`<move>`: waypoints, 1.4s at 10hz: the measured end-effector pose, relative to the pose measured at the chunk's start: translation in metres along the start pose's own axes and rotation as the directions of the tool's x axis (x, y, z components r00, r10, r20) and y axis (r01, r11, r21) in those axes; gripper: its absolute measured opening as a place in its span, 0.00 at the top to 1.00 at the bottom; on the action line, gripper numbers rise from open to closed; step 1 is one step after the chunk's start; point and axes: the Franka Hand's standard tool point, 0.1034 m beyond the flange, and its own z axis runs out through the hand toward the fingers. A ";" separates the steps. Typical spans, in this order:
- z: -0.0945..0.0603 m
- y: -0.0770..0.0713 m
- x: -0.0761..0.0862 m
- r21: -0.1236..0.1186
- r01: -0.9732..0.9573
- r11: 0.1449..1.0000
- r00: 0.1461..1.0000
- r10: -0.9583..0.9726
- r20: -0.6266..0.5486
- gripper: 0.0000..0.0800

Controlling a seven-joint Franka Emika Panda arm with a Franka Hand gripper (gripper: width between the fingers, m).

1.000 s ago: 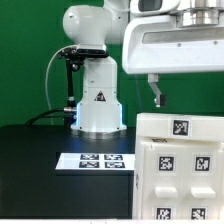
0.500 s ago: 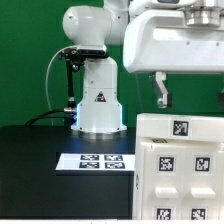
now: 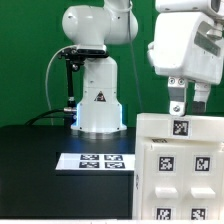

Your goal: Assemble cabinet

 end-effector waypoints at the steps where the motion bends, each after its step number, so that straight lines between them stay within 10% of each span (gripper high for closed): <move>1: 0.000 0.001 -0.002 -0.004 0.052 0.999 0.999 -0.052 0.007 0.00; 5: 0.010 -0.001 -0.003 0.061 -0.046 0.997 0.994 0.040 0.098 0.00; 8: 0.014 -0.001 -0.005 0.053 -0.095 0.994 0.991 0.090 0.101 0.00; 10: 0.014 0.000 -0.006 0.049 -0.129 0.990 0.987 0.123 0.103 0.32; 14: 0.014 0.000 -0.006 0.008 -0.458 0.889 0.884 0.455 0.107 0.31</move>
Offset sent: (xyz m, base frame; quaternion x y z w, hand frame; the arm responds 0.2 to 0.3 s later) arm 0.0087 0.0075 -0.0033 0.0524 -0.0732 0.0704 0.9934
